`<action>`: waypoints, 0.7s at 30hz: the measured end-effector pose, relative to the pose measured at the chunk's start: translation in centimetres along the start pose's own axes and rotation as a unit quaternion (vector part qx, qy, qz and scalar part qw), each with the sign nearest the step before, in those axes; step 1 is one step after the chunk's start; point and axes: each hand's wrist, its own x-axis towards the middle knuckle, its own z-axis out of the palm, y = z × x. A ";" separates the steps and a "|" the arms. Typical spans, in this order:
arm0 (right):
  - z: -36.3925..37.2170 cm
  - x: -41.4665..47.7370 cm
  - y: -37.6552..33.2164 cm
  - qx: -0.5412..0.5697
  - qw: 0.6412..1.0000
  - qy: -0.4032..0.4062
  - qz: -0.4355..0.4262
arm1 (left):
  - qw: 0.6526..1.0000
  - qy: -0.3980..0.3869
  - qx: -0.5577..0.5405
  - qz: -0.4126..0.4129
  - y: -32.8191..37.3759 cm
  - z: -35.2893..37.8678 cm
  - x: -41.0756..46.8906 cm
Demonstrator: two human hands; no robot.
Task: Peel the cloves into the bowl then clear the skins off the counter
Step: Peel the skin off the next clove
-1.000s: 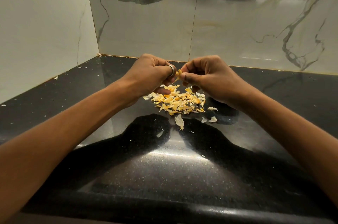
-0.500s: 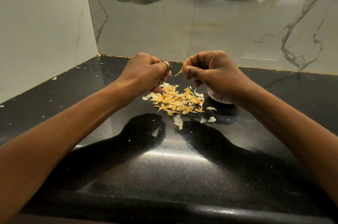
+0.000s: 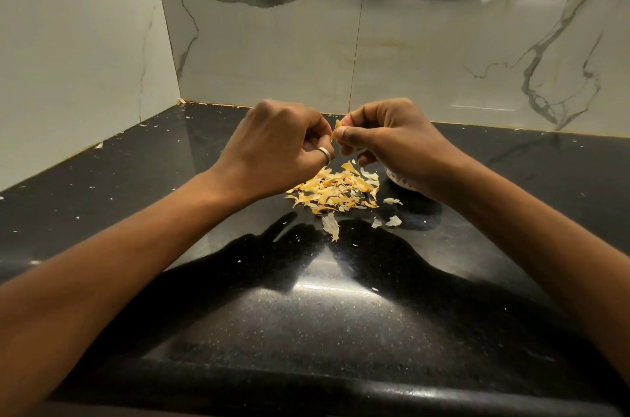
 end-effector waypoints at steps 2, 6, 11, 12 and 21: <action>0.0 0.0 0.0 0.005 1.000 -0.003 0.002 | 0.999 0.004 0.028 0.016 0.1 -0.1 0.0; 0.1 0.0 -0.1 0.007 1.000 -0.010 0.001 | 0.997 0.001 0.067 0.029 0.2 -0.3 0.0; 0.1 0.0 0.0 0.020 0.999 -0.024 0.009 | 0.996 -0.013 -0.047 -0.071 0.2 -0.3 0.2; 0.0 0.0 -0.1 0.025 0.999 -0.029 0.012 | 0.986 -0.031 -0.106 -0.121 0.1 -0.3 0.3; -0.6 -0.1 -0.3 0.089 0.994 -0.061 0.033 | 0.830 -0.109 -0.405 -0.368 0.9 -1.2 0.8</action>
